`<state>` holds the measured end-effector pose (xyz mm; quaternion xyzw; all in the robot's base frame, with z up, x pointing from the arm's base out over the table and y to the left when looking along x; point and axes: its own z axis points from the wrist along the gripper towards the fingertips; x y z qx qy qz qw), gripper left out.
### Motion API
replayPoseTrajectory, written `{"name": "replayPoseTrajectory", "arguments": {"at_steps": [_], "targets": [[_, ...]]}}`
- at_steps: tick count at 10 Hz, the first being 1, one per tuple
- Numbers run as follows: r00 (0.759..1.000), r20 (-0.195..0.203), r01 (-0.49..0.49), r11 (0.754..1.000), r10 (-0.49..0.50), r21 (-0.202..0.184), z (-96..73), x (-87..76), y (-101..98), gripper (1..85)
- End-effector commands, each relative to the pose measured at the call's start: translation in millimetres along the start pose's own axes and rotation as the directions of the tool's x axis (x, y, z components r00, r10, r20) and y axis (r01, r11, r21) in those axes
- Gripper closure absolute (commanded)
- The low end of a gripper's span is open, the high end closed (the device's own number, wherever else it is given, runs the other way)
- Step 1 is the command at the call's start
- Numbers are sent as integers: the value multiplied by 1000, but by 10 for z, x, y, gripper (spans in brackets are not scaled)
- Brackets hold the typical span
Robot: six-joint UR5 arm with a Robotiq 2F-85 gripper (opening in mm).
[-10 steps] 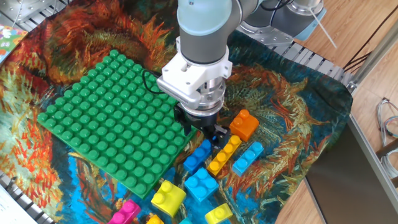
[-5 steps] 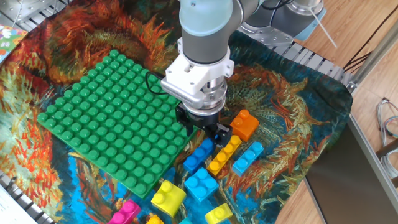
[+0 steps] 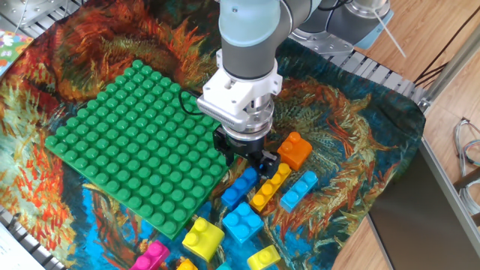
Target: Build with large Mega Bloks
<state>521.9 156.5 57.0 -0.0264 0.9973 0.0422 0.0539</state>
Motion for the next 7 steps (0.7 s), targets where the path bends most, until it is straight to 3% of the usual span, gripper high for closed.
{"name": "replayPoseTrajectory", "arguments": {"at_steps": [1,3,7], "targets": [[999,7,-34,999,33,22,16,2,-71,167],[996,7,-84,996,84,-19,22,-9,40,167],[994,12,-107,994,107,-21,165,-12,64,187]]}}
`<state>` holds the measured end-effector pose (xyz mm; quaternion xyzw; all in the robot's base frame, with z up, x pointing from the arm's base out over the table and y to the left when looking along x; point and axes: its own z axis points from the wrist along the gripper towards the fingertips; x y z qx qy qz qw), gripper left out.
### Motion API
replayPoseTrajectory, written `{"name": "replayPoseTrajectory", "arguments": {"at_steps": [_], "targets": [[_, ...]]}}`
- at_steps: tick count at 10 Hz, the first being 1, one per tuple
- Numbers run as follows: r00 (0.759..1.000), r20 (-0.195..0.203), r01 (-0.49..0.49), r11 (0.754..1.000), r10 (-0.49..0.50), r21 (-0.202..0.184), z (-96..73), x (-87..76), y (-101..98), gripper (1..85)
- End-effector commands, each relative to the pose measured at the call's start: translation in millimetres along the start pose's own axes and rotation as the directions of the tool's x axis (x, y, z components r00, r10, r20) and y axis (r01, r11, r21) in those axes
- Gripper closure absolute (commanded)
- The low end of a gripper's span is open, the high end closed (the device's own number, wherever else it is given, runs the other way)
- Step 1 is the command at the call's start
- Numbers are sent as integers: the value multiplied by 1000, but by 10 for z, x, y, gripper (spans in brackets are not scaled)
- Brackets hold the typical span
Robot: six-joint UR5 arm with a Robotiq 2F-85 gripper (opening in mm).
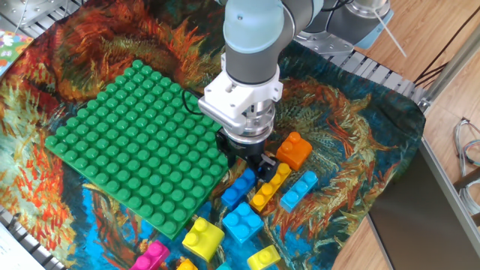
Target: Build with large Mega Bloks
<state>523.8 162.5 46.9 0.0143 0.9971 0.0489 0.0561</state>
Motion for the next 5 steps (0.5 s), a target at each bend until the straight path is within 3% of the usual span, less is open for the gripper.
{"name": "replayPoseTrajectory", "arguments": {"at_steps": [1,3,5], "targets": [[1000,3,-14,1000,14,5,61,4,-28,190],[1000,13,4,1000,-4,28,106,26,-108,220],[1000,25,5,1000,-6,29,150,-10,-40,220]]}}
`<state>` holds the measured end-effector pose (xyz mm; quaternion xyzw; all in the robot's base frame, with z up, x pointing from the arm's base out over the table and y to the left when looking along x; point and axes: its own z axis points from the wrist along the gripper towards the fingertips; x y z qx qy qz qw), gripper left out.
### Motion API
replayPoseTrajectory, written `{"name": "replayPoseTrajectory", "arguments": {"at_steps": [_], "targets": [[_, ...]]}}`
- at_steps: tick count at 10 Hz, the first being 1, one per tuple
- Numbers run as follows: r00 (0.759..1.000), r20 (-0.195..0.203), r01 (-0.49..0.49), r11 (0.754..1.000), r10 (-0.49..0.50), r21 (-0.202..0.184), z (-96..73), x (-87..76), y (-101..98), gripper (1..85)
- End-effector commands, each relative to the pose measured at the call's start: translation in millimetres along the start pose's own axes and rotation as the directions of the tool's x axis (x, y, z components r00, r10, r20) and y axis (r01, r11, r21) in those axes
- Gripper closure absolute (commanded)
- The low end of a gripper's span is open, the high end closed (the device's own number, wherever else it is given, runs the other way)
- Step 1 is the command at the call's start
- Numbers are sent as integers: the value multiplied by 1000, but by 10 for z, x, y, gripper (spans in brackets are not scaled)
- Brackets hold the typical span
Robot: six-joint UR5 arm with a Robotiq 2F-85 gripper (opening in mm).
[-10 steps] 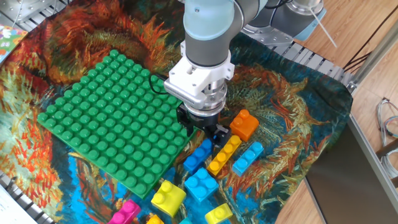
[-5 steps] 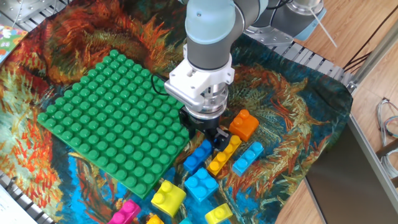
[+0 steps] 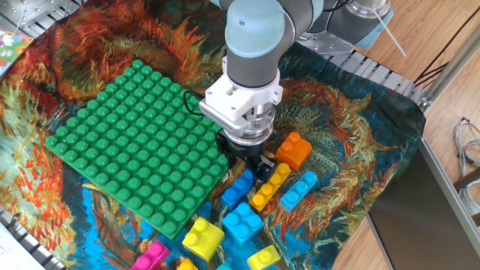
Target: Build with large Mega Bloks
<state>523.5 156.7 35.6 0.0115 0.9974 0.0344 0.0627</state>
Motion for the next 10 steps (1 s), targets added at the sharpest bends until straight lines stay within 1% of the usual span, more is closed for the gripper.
{"name": "replayPoseTrajectory", "arguments": {"at_steps": [1,2,3,4,5,6,7,8,10], "targets": [[1000,10,-4,1000,4,0,35,-38,71,220],[1000,6,-5,1000,5,2,19,-42,103,223],[1000,5,3,1000,-3,4,11,-45,108,250],[1000,12,9,1000,-9,5,10,-61,104,297],[1000,15,11,1000,-11,5,10,-70,105,363],[1000,19,15,1000,-15,5,5,-81,101,627],[1000,21,11,1000,-11,10,-23,-80,81,777],[999,30,11,1000,-11,-3,-49,-97,112,843],[999,38,21,1000,-20,-22,-124,-110,125,843]]}}
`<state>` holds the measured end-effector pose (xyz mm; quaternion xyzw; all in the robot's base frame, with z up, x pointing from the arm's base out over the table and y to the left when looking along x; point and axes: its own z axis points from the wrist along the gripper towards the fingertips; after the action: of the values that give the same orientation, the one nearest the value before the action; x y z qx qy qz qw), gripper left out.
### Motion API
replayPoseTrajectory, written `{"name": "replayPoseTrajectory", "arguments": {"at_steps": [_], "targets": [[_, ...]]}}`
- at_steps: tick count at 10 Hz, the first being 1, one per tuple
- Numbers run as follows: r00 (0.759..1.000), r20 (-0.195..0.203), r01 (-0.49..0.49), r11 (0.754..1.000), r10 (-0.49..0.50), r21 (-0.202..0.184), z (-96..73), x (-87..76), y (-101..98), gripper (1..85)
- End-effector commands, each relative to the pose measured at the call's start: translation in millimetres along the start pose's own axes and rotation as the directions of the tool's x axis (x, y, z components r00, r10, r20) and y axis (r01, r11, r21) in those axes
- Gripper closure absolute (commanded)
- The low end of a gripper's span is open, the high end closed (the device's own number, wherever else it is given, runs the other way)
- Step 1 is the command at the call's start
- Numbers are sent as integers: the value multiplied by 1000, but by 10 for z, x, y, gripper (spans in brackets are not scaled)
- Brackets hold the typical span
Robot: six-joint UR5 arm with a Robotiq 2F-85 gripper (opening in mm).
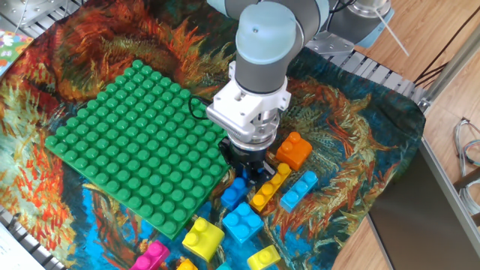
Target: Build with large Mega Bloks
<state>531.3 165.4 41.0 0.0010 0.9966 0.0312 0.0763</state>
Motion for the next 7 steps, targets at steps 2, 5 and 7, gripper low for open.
{"name": "replayPoseTrajectory", "arguments": {"at_steps": [2,5,7], "targets": [[1000,10,12,998,-12,-57,-253,1,51,843],[999,-32,36,998,-38,-51,-369,178,32,843],[999,-38,-7,999,5,-39,-369,189,4,843]]}}
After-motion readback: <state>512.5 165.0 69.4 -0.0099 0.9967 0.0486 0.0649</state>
